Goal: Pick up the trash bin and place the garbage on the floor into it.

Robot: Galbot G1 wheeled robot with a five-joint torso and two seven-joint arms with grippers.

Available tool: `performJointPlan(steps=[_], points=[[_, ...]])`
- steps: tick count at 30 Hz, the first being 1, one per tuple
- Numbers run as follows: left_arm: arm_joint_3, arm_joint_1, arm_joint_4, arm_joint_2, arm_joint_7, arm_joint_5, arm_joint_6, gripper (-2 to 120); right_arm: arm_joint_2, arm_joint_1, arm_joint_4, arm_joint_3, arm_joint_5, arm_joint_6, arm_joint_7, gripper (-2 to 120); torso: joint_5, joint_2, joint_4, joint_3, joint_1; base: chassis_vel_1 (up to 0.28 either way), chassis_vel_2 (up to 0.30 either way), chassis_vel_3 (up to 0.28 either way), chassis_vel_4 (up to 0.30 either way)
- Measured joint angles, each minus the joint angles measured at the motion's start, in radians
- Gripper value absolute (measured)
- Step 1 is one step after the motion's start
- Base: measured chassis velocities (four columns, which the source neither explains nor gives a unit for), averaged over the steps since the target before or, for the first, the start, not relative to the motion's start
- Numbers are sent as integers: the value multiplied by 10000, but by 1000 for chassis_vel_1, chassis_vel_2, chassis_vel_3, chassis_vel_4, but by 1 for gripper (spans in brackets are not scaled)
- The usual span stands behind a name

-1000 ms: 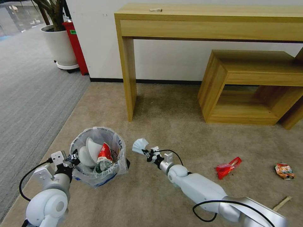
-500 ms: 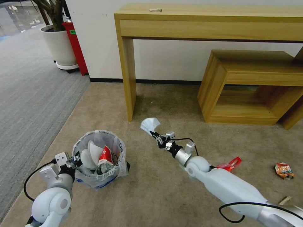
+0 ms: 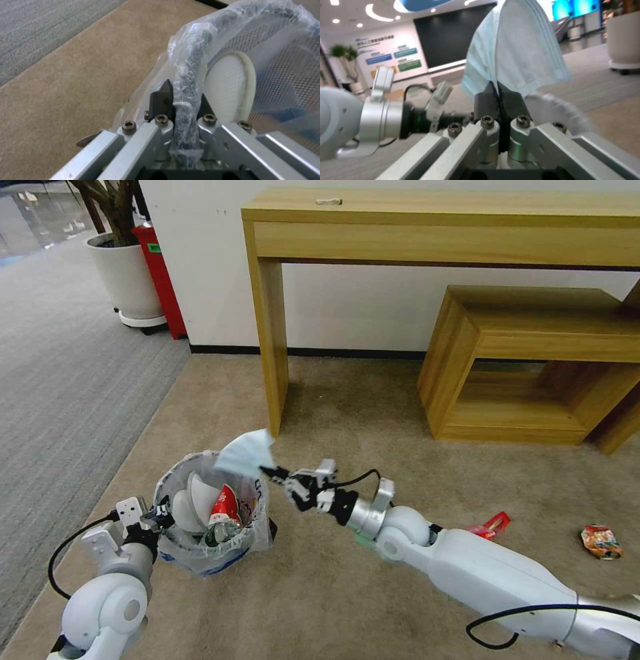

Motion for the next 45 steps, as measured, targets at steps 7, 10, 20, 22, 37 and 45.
performJointPlan(steps=[7, 10, 20, 22, 37, 45], points=[[-58, 74, -273, 21, -38, -69, 33, 2, 357, 341, -411, -661, -23, -46, 218, 0, -1, -1, 1, 0, 0, 0, 0, 0, 0], [-96, 109, -382, 35, -42, -105, 39, 2, 487, 391, -581, -846, -60, -81, 322, 0, 0, 0, 1, 0, 0, 0, 0, 0, 0], [-137, 175, -702, 91, -61, -207, 65, 2, 712, 165, -1047, -1192, -436, -132, 891, 0, 0, -1, -1, 1, 0, 0, 0, 0, 0], [-137, 176, -708, 92, -62, -211, 67, 2, 711, 135, -1047, -1197, -467, -132, 977, 0, 0, 0, -1, 0, -1, 0, 0, 0, 0], [-118, 198, -638, 95, -65, -209, 148, 2, 602, -168, -699, -779, -551, -145, 1497, 51, 0, 0, 0, 0, 0, 0, 0, 0, 0], [-99, 197, -366, 155, -28, -154, 195, 2, 425, -541, -359, 174, -570, -231, 2031, 80, 1, 0, 1, 0, 0, 0, 0, 0, 0]])
